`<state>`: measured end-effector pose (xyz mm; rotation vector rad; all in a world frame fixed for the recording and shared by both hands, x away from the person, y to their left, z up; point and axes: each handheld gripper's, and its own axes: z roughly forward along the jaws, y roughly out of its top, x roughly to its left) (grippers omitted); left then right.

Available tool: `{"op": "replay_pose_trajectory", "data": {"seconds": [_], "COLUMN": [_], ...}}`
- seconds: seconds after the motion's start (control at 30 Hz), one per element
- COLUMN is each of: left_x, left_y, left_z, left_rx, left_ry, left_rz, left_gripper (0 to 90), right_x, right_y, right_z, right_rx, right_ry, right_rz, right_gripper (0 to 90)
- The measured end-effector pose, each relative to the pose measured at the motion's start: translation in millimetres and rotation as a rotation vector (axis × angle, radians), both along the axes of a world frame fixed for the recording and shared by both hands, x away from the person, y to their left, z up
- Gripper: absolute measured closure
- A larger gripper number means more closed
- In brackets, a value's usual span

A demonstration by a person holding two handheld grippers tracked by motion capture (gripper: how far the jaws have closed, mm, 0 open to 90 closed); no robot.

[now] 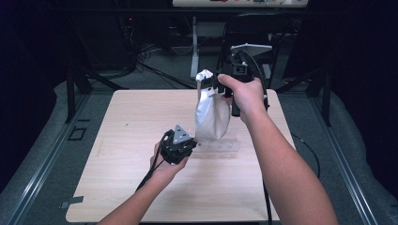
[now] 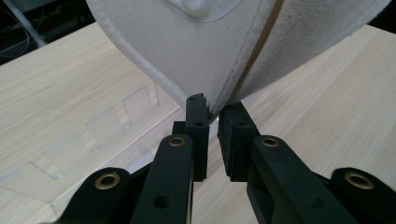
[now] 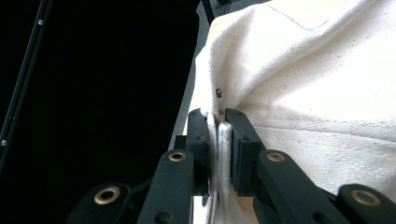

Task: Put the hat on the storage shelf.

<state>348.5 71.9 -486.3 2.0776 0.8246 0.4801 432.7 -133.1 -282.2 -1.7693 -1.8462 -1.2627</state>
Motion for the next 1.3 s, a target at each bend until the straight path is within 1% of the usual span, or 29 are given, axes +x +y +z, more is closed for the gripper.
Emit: {"op": "replay_pose_trajectory", "data": {"seconds": [0.13, 0.17, 0.3, 0.4, 0.5, 0.53, 0.67, 0.73, 0.8, 0.83, 0.87, 0.97, 1.07, 1.17, 1.2, 1.23, 1.27, 1.3], "left_x": [1.0, 1.0, 2.8, 3.8, 5.3, 6.0, 8.7, 8.9, 8.0, 6.5, 6.5, 4.9, 4.6, 3.7, 3.1, 1.9, 0.4, -1.3], "left_y": [-1.6, -1.6, -3.0, -2.7, -2.5, -2.1, -2.3, -2.7, -3.9, -4.4, -4.4, -3.1, -3.3, -2.9, -2.2, -1.3, -0.8, -0.2], "left_z": [-7.5, -7.5, -14.6, -17.4, -20.6, -21.0, -23.2, -23.8, -25.0, -26.6, -26.6, -29.0, -30.1, -29.6, -29.5, -28.9, -28.6, -28.0], "left_rx": [0.002, 0.002, -0.002, -0.004, -0.001, 0.003, -0.006, 0.000, 0.005, 0.003, 0.003, -0.009, -0.008, -0.003, -0.007, -0.011, -0.011, -0.003], "left_ry": [0.007, 0.007, 0.021, 0.030, 0.031, 0.037, 0.042, 0.046, 0.042, 0.047, 0.047, 0.059, 0.069, 0.066, 0.060, 0.059, 0.048, 0.039], "left_rz": [0.006, 0.006, 0.004, 0.006, 0.009, 0.007, 0.008, 0.008, 0.014, 0.028, 0.028, 0.050, 0.061, 0.047, 0.040, 0.036, 0.035, 0.032], "left_gripper": [82.6, 82.7, 82.8, 82.9, 82.9, 82.9, 83.0, 83.0, 83.1, 83.2, 83.4, 83.7, 83.8, 83.1, 82.1, 80.8, 78.8, 76.3], "right_x": [1.7, 1.7, 3.9, 4.4, 5.4, 5.7, 7.0, 7.7, 8.3, 8.5, 8.5, 9.0, 9.3, 9.8, 9.9, 10.0, 10.2, 10.4], "right_y": [1.4, 1.4, 3.5, 4.8, 5.1, 5.5, 6.7, 7.1, 6.9, 6.9, 6.9, 8.3, 9.8, 10.0, 9.7, 9.2, 8.6, 7.6], "right_z": [-6.7, -6.7, -12.9, -15.8, -18.8, -19.5, -22.7, -24.0, -25.5, -26.4, -26.4, -28.7, -30.0, -31.5, -32.0, -32.6, -33.1, -33.0], "right_rx": [-0.011, -0.011, -0.019, -0.018, -0.022, -0.023, -0.020, -0.020, -0.018, -0.015, -0.015, -0.019, -0.024, -0.020, -0.021, -0.020, -0.018, -0.019], "right_ry": [0.011, 0.011, 0.023, 0.026, 0.031, 0.038, 0.039, 0.038, 0.042, 0.043, 0.043, 0.047, 0.045, 0.052, 0.053, 0.051, 0.049, 0.053], "right_rz": [0.003, 0.003, 0.005, 0.011, 0.013, 0.009, 0.013, 0.012, 0.013, 0.013, 0.013, 0.022, 0.026, 0.029, 0.026, 0.023, 0.020, 0.021], "right_gripper": [81.0, 81.0, 81.0, 81.0, 81.0, 81.0, 80.9, 80.9, 81.0, 80.9, 80.9, 80.9, 80.9, 80.9, 80.9, 80.9, 80.9, 80.8]}}
